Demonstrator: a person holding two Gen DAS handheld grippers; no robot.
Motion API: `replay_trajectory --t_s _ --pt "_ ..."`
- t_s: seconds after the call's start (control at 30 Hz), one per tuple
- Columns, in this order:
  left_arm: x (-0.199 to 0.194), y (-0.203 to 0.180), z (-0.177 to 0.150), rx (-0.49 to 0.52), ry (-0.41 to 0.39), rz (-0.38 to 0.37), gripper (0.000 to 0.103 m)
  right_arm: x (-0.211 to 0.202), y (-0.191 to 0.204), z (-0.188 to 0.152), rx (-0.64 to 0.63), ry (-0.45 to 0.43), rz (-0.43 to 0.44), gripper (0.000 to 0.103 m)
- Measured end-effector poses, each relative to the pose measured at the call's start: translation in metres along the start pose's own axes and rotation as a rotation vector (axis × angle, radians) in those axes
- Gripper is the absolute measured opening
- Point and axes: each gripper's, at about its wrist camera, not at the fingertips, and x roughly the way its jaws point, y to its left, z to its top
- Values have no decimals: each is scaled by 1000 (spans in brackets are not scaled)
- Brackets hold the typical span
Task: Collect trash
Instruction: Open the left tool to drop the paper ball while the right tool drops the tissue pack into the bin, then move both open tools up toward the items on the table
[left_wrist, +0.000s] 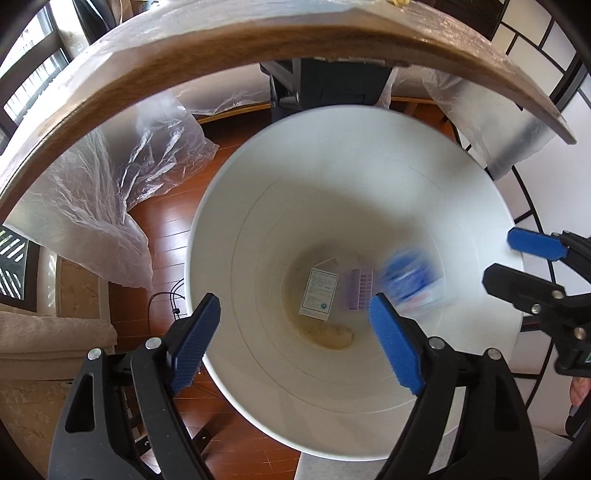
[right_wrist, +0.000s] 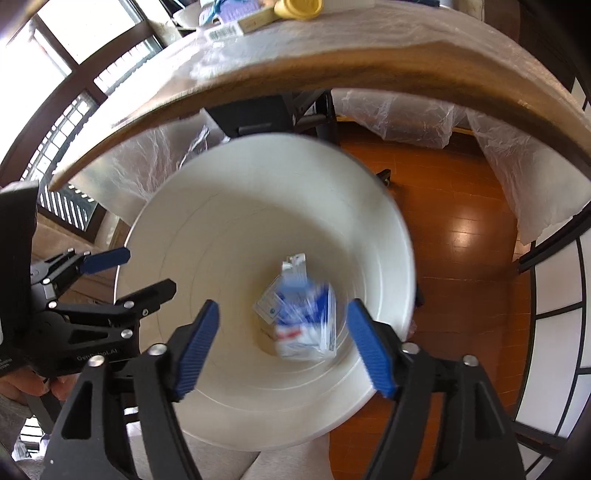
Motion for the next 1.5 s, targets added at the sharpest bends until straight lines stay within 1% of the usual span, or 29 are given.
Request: replay_trajectory --t_s 0.1,0.13,0.27,0.37,0.43,0.47,0.53,0.6,0.67,0.77,0.9,0.97,1.03,1.1,1.2,1.33,1.37,1.4,1.43,1.5 --pt "-5 2 1 -6 -8 4 86 -11 0 2 -7 -26 0 82" --pt "-8 3 2 -10 -13 5 86 -15 1 3 -13 -41 -6 87" --pt "-22 6 5 -29 -36 -2 86 -39 6 8 -47 -105 -27 90" --pt "-36 7 8 -43 -61 -9 86 -60 9 14 -73 -167 -48 93" --pt "-51 6 10 -51 -88 -17 86 -80 12 19 -96 -228 -72 95" --pt "-62 6 12 -53 -112 -18 86 -89 13 22 -107 -260 -86 97" --pt "-82 6 16 -55 -166 2 97 -110 16 27 -136 -338 -125 98" --pt "-102 9 21 -61 -242 32 100 -126 19 33 -167 -393 -157 98" --pt "-120 12 29 -71 -309 50 100 -139 21 41 -200 -432 -180 98" --pt "-132 16 44 -87 -351 66 100 -154 19 55 -237 -472 -170 98" --pt "-131 19 61 -76 -360 104 100 -160 11 80 -251 -493 -136 98" --pt "-126 20 70 -60 -367 143 100 -157 11 93 -275 -497 -137 98" --pt "-126 20 75 -59 -367 151 100 -150 17 105 -295 -487 -144 98" --pt "-124 26 86 -74 -364 113 100 -144 22 116 -310 -480 -143 98" --pt "-118 32 102 -73 -359 57 100 -134 28 139 -314 -467 -119 99" --pt "-105 38 128 -31 -356 40 100 -112 38 174 -310 -450 -135 99" --pt "-100 42 136 -20 -352 22 100 -107 40 182 -305 -442 -135 99" --pt "-96 45 144 -10 -349 2 100 -99 41 195 -292 -428 -126 99" --pt "-92 48 151 3 -345 -16 100 -94 42 201 -283 -422 -117 99" --pt "-85 53 162 24 -337 -33 100 -79 45 221 -264 -395 -90 99"
